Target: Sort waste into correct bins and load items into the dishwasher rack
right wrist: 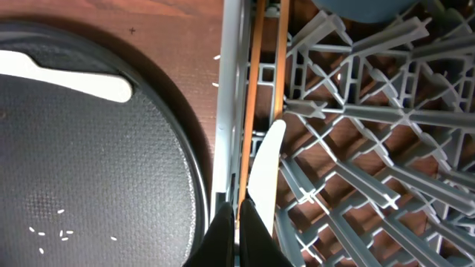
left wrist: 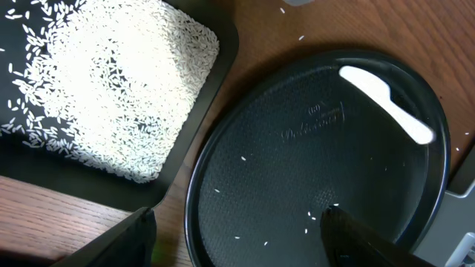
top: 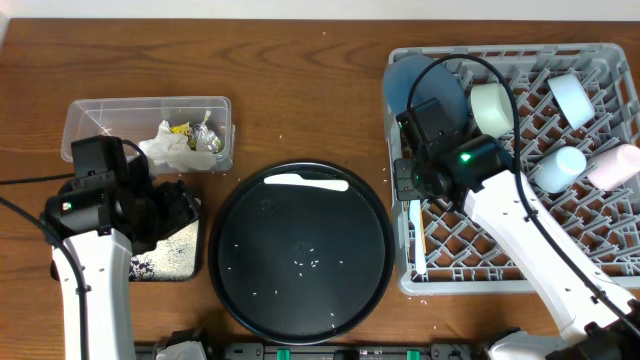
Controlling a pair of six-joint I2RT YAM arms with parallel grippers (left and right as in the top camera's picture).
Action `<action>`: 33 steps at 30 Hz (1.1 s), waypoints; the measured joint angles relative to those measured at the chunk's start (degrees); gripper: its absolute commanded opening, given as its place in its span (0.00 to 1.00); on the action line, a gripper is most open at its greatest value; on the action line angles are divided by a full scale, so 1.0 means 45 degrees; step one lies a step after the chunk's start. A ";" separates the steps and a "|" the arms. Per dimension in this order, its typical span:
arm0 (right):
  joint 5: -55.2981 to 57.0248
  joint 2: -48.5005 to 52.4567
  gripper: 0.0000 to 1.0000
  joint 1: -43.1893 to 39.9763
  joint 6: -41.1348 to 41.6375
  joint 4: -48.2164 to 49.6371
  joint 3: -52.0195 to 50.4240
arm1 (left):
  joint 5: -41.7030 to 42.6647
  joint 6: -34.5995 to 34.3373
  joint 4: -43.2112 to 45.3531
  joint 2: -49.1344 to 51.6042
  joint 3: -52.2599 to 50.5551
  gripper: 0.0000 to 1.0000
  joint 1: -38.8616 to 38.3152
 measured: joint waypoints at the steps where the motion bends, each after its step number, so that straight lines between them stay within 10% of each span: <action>1: -0.0010 0.0000 0.02 0.0000 -0.0019 0.0010 0.0000 | 0.0000 0.0000 0.0005 0.0000 0.0000 0.72 0.0000; 7: -0.0272 0.0005 0.09 0.0005 -0.0102 0.0291 0.0000 | 0.0000 0.0000 -0.0005 0.0000 0.0000 0.72 0.0000; 18: -0.2948 0.0850 0.58 0.1447 -0.5663 0.2929 0.0000 | 0.0000 0.0000 0.0005 0.0000 0.0000 0.72 0.0000; 33: -0.3332 0.5100 0.67 0.2152 -0.9942 0.5906 0.0000 | 0.0000 0.0000 0.0005 0.0000 -0.0005 0.72 0.0000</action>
